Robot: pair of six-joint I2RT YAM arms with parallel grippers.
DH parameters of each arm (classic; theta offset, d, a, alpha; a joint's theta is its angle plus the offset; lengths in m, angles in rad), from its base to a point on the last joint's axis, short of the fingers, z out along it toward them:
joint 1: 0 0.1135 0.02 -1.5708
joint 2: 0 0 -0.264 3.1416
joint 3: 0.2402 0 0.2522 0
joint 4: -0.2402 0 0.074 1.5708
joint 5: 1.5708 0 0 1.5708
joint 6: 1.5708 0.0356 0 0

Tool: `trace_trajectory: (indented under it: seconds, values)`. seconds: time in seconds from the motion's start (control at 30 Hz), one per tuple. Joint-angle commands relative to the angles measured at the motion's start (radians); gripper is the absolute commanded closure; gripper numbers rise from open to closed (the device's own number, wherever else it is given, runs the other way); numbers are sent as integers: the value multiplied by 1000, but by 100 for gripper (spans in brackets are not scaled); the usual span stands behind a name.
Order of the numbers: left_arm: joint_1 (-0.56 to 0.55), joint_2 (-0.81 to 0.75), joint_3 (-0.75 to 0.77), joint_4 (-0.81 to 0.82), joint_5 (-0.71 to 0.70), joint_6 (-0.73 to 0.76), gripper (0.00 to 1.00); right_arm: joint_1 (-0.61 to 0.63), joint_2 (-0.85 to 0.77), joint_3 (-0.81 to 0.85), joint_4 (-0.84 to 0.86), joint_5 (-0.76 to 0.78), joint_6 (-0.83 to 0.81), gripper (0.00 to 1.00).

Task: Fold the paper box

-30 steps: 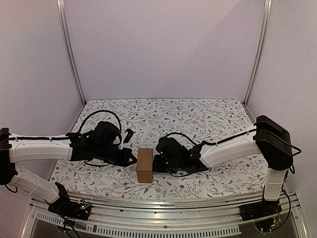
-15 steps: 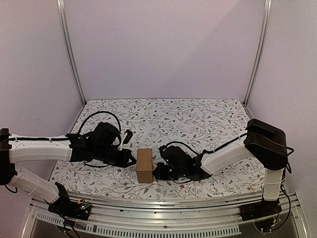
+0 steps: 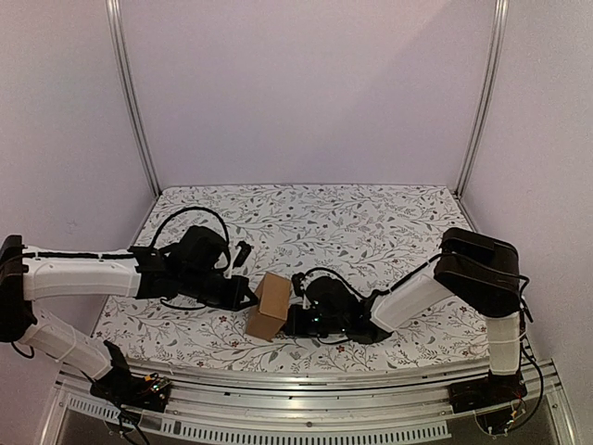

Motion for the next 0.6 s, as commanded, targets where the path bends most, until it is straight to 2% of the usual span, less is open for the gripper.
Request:
trace_trajectory:
  seconds: [0.0, 0.57]
  values:
    - [0, 28, 33, 26, 27, -15, 100, -23, 40, -67, 46, 6, 13, 100]
    - [-2, 94, 89, 11, 16, -12, 100, -69, -98, -319, 49, 96, -31, 100]
